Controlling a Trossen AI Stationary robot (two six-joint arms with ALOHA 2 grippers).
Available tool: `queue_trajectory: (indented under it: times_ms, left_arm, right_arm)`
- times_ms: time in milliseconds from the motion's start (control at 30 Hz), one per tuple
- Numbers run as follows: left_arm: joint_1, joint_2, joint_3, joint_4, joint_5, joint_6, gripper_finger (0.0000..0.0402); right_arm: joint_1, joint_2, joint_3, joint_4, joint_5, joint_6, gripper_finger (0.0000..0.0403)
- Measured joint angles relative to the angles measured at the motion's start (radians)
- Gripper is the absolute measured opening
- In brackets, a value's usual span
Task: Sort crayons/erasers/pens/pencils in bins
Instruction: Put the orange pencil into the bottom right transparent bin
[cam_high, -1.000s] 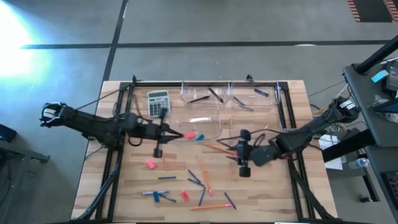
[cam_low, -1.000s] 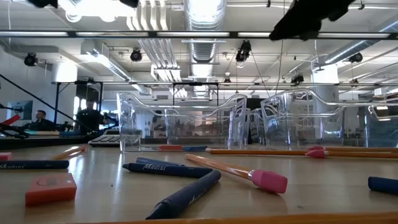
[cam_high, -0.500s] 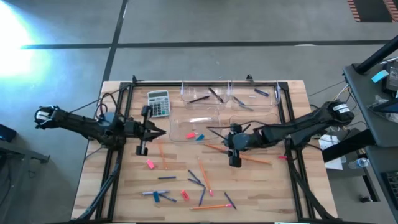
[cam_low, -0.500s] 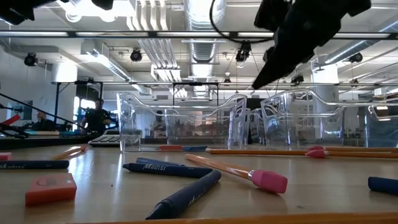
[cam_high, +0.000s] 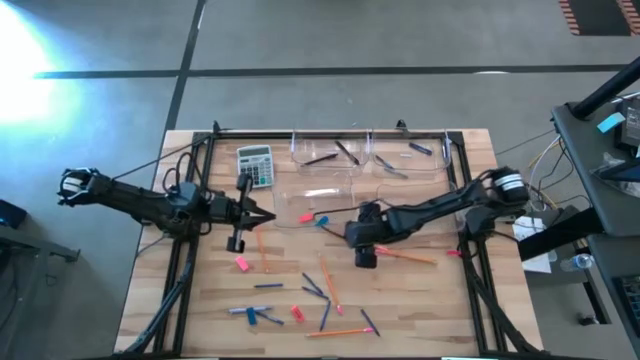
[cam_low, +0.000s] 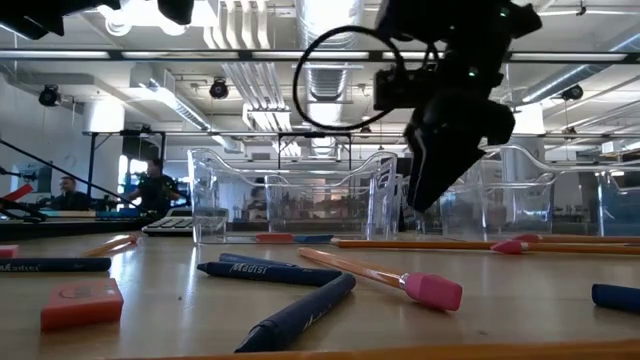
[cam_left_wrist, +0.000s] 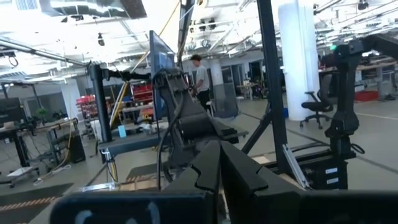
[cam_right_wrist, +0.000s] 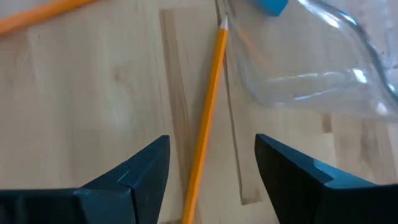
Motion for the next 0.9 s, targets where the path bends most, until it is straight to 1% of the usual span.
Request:
queue_trajectory:
  times_ms: [133,233,267,367,533,667,900]
  left_arm:
    - [0.0,0.001,0.0,-0.003,0.0,0.0,0.0]
    - [0.0,0.0,-0.002,-0.004,0.0,0.0,0.0]
    - [0.0,0.0,-0.002,-0.005,0.0,0.0,0.0]
    - [0.0,0.0,-0.003,-0.006,0.001,0.0,0.0]
    - [0.0,0.0,-0.003,-0.007,0.001,0.0,0.0]
    - [0.0,0.002,-0.003,-0.007,0.001,-0.001,0.0]
    - [0.0,0.002,-0.003,-0.009,0.001,-0.001,0.0]
  right_arm:
    - [0.0,0.078,0.104,-0.084,-0.01,-0.001,0.0226]
    - [-0.003,0.125,0.134,-0.112,-0.039,0.001,0.0224]
    - [-0.005,0.135,0.137,-0.116,-0.057,0.003,0.0224]
    - [-0.011,0.161,0.136,-0.132,-0.042,0.013,0.0224]
    - [-0.033,0.167,0.121,-0.134,-0.037,0.062,0.0224]
    - [-0.047,0.165,0.115,-0.163,-0.055,0.093,0.0224]
    - [-0.048,0.165,0.102,-0.173,-0.053,0.122,0.0224]
